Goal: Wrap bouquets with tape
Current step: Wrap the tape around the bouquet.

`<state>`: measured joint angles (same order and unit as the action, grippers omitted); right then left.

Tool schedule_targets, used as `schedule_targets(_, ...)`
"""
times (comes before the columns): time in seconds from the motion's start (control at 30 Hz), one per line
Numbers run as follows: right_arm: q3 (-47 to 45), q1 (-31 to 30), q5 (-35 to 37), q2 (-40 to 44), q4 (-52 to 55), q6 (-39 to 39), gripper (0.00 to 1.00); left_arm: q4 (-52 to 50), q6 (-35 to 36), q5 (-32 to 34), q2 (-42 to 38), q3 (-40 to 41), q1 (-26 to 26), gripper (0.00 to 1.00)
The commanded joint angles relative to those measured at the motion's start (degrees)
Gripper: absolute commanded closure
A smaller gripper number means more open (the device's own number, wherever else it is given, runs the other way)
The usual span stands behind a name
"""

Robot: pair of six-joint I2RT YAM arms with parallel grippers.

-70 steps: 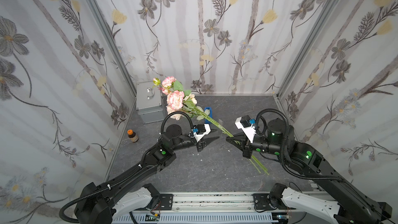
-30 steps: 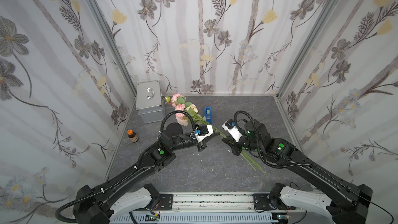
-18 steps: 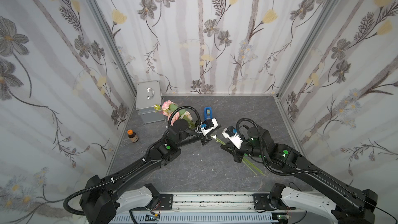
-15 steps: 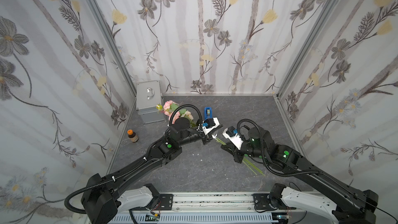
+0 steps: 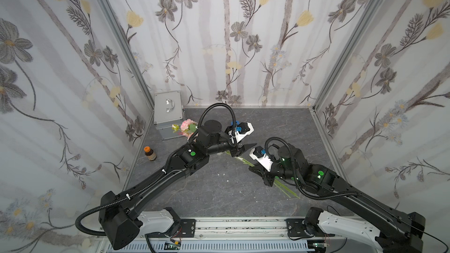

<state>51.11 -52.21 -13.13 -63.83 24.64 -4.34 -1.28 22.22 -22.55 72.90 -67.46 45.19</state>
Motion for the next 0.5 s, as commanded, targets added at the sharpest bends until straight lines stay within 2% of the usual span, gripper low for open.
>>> schedule_targets(0.0,-0.8,-0.1,-0.1,0.1,-3.5,-1.1,1.00,-4.7,-1.1,7.4,2.5,-4.5,0.0,0.32)
schedule_targets(0.17,-1.6,0.0,2.3,0.4,-5.5,1.2,1.00,-13.2,-2.9,16.9,7.5,-15.1,0.1,0.30)
schedule_targets(0.3,-1.7,3.7,2.4,-0.3,-8.1,6.6,1.00,-9.9,-4.8,20.3,3.0,-12.9,0.0,0.27)
schedule_targets(0.4,-2.3,7.4,-0.1,-0.8,-10.4,9.3,1.00,-3.3,-6.6,14.8,-5.4,-4.8,-0.1,0.27)
schedule_targets(0.47,-2.1,10.0,-0.5,-0.9,-11.0,9.3,1.00,1.7,-6.3,6.8,-11.4,2.8,0.1,0.28)
